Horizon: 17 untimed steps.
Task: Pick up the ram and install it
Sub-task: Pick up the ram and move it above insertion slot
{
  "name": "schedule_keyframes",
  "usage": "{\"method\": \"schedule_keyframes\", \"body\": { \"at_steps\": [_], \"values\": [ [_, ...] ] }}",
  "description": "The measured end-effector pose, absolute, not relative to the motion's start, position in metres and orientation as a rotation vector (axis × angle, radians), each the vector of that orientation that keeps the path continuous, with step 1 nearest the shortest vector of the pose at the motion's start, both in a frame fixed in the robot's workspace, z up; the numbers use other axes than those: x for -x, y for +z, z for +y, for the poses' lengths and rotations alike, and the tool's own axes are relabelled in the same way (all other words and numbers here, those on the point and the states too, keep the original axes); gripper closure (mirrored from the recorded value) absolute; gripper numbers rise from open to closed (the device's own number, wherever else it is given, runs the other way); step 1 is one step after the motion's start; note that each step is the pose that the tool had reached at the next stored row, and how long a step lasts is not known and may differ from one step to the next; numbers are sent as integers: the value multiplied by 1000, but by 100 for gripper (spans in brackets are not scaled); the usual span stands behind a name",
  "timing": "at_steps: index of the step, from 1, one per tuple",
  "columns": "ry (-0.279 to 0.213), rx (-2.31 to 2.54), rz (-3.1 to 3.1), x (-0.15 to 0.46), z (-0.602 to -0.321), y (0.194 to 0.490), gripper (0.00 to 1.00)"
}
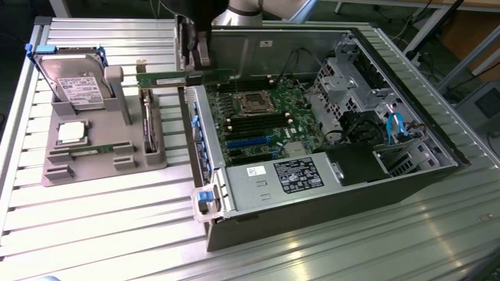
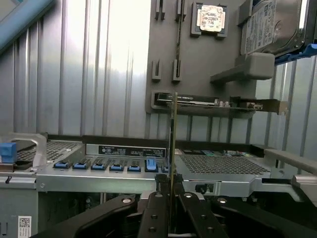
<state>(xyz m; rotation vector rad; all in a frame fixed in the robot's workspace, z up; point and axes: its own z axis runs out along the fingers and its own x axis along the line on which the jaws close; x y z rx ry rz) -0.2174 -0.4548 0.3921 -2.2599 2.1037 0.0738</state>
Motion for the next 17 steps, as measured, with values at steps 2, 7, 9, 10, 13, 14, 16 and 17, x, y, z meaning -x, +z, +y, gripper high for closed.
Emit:
{"method": "schedule_keyframes", "body": {
  "at_steps": [2,7,9,10,13,14,16,17],
  "values": [
    [102,2272,2114,209,-455,392,86],
    [122,2291,2110,188,-455,393,86],
    [123,2299,2102,172,-455,394,86],
    [123,2304,2097,164,-455,395,86],
    [124,2317,2084,145,-455,396,86],
    [126,2322,2080,138,-455,396,86],
    [131,2334,2071,121,-455,397,86],
    [133,2340,2066,113,-455,397,86]
  ]
}}
